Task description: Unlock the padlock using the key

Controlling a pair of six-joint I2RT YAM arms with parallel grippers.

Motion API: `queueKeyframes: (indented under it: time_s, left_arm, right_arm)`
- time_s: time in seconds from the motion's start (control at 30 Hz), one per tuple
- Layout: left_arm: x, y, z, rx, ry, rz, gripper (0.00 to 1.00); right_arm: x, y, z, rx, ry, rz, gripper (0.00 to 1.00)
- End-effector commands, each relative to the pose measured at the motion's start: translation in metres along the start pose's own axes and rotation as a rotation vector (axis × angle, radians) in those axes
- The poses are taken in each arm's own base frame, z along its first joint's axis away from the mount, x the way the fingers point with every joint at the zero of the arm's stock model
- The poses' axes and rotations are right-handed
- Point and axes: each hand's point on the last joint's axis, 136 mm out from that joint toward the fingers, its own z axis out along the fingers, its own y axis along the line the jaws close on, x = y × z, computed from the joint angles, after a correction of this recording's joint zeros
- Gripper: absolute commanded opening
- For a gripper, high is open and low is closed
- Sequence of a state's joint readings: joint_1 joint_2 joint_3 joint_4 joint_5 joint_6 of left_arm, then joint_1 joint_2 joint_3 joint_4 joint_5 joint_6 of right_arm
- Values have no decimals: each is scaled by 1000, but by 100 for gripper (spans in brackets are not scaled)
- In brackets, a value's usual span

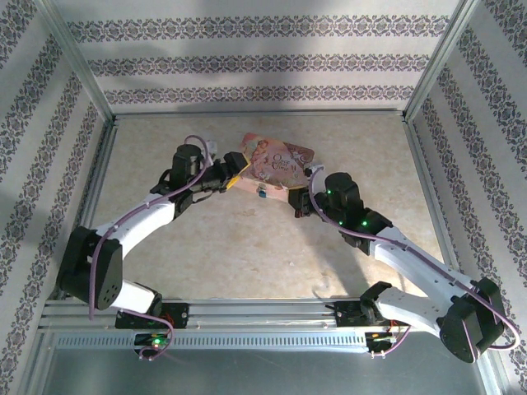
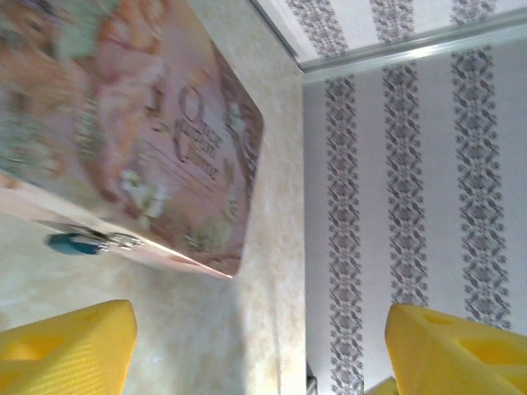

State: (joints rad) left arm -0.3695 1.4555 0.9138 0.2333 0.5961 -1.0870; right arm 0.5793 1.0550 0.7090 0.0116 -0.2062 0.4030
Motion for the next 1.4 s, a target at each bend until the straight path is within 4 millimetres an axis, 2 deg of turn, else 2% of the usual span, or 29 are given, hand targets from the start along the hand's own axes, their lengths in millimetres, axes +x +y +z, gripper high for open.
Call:
queueKeyframes:
  time_s: [0.0, 0.17, 0.7, 0.9, 1.1, 1.37]
  left_arm:
    - [6, -47, 9, 137, 39, 72, 76]
    - [16, -58, 23, 179, 64, 84, 74]
    - [39, -78, 51, 247, 138, 78, 58]
    - [44, -79, 54, 247, 151, 79, 48]
    - [46, -80, 55, 249, 158, 81, 32]
    - [47, -78, 55, 239, 162, 85, 21]
  right_arm:
    - [-24, 2, 3, -6, -102, -61, 0]
    - [-33, 7, 10, -28, -114, -79, 0]
    - [-39, 10, 18, -45, -137, -57, 0]
    - [-42, 6, 18, -26, -149, -46, 0]
    - [-42, 4, 19, -16, -153, -39, 0]
    - [-44, 0, 20, 2, -161, -20, 0]
